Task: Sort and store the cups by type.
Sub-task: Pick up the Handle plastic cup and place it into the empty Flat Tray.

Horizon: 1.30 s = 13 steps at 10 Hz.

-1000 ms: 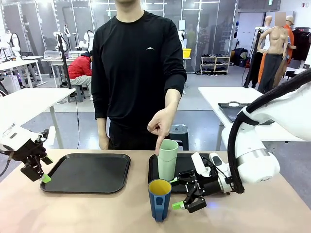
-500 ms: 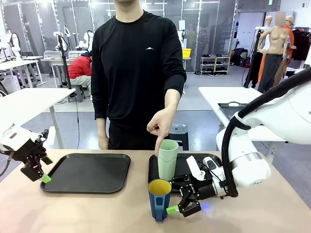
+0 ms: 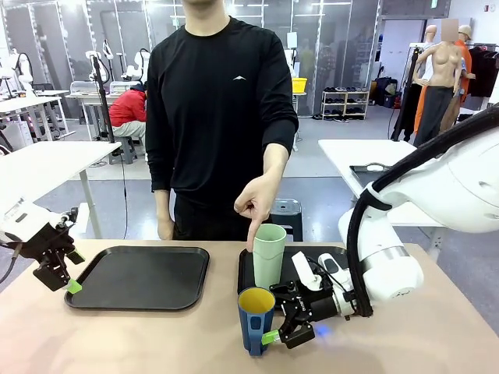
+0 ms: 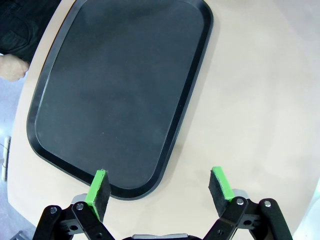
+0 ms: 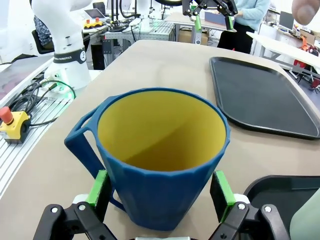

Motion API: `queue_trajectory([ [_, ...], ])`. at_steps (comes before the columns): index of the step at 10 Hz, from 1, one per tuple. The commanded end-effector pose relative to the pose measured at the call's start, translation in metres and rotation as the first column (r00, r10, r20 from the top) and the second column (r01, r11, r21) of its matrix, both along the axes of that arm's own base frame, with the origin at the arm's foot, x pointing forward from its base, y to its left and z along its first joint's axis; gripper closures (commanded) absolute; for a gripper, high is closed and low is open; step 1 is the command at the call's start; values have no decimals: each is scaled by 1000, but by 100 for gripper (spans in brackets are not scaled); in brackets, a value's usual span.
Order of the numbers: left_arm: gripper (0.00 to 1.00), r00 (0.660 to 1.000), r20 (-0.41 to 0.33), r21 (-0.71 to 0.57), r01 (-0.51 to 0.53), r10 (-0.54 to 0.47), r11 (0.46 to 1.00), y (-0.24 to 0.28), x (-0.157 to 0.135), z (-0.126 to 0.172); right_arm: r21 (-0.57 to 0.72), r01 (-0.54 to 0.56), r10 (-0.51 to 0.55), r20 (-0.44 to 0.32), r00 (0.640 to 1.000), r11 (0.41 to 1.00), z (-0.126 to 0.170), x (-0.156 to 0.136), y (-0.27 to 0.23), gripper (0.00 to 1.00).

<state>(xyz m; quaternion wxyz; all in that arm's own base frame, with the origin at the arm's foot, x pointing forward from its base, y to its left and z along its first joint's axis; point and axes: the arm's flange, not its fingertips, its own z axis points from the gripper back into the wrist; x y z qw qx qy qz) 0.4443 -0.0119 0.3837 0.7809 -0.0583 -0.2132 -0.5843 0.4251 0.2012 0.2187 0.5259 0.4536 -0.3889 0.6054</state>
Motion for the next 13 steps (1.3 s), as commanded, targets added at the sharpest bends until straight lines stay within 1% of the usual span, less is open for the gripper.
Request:
queue_trajectory([
  [1,0,1000,13,-5,-11,11,1000,0,1,-3,36,-5,4,35,999,999,-15,0,9,0],
  [4,0,1000,13,-5,-11,11,1000,0,1,-3,65,-11,8,36,999,998,-17,0,12,0],
  [6,0,1000,13,-5,-11,11,1000,0,1,-3,92,-37,35,24,999,995,-17,0,13,0],
  [8,0,1000,13,-5,-11,11,1000,0,1,-3,88,-65,64,9,998,994,-19,0,16,0],
  [9,0,1000,13,-5,-11,11,1000,0,1,-3,78,-86,84,27,996,993,-20,1,16,13],
  [10,0,1000,13,-5,-11,11,1000,0,1,-3,83,-90,88,23,996,993,-19,0,16,16],
  [11,0,1000,13,-5,-11,11,1000,0,1,-3,80,-91,90,16,996,993,-18,0,16,29],
  [12,0,1000,13,-5,-11,11,1000,0,1,-3,80,-95,94,17,995,992,-17,0,16,33],
  [13,0,1000,13,-5,-11,11,1000,0,1,-3,78,-98,97,19,995,992,-16,0,16,46],
])
